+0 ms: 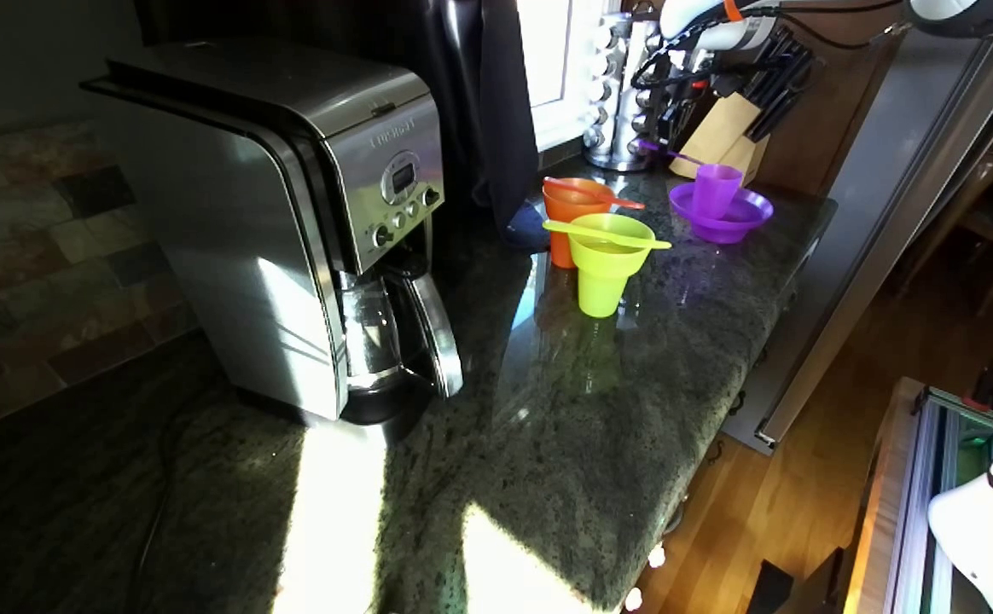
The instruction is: Put the purple plate on top of the purple bowl then place the cup and spoon on the plate.
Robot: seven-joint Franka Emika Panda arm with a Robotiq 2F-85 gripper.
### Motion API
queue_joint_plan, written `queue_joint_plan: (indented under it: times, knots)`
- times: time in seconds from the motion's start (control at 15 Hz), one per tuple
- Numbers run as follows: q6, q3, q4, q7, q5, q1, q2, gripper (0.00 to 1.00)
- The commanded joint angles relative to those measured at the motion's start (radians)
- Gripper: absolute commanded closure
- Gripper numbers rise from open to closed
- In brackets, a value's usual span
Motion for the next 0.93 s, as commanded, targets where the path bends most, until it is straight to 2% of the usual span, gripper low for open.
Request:
queue_joint_plan:
  times: [0.0, 0.47, 0.87]
  knots:
    - [0.010, 0.005, -0.127, -0.069, -0.009, 0.000, -0.104, 0.96]
    - [-0.037, 0.001, -0.297, -0.128, -0.012, 0.004, -0.242, 0.96]
    - [-0.021, -0.034, -0.476, -0.106, -0.003, 0.021, -0.367, 0.96]
